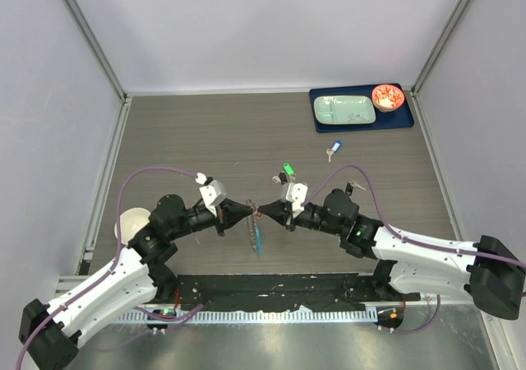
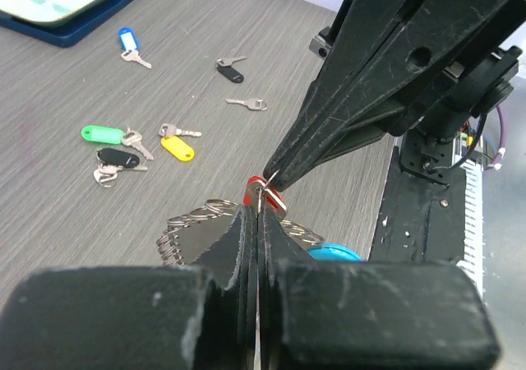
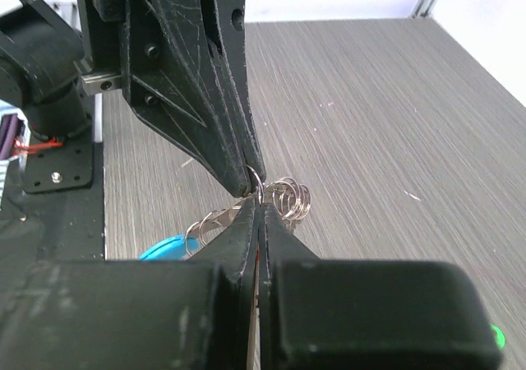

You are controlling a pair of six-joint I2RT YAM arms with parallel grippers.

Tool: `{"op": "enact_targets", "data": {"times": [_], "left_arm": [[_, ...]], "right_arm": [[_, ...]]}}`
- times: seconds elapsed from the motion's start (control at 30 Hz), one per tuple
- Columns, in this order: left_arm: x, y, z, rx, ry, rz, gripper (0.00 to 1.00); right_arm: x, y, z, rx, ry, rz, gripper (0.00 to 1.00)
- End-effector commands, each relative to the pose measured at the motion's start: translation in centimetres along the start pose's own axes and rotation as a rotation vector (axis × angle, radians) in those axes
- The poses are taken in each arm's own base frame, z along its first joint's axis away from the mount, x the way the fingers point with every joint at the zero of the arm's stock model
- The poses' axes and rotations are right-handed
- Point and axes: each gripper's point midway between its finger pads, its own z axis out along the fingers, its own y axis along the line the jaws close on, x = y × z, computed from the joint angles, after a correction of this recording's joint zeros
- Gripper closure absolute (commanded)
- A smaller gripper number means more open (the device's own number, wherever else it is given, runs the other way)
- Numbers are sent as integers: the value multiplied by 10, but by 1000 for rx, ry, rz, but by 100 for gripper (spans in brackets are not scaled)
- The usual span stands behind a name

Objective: Put the keys on the keyring

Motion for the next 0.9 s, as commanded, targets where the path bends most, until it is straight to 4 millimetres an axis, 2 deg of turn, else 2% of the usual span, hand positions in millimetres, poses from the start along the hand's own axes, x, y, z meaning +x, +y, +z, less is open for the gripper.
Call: {"op": "enact_targets", "data": {"times": [0.0,0.2,0.27,0.43,0.67,0.77,0.87], "left_arm": [[-45,-7,3,36,-154,65,100],[-44,-13,6,74,-143,49,100],[-47,-12,5,69,-154,48,100],[-62,-3,-2,-12,-202,13,100],[-74,5,-3,-77,-220,-72,100],[-78,9,-5,-103,-245,-88,100],[-91,6,-8,-89,-308,-84,100]], "right_arm": [[-47,9,-5,-65,-214,53,99],[-47,14,-3,-97,-220,42,99],[-46,14,-3,-100,-215,33,99],[-28,14,-1,-110,-134,-23,99],[-24,13,-1,-111,-110,-50,99],[-17,10,0,-92,-81,-59,99],[-11,6,2,-65,-61,-59,99]]}}
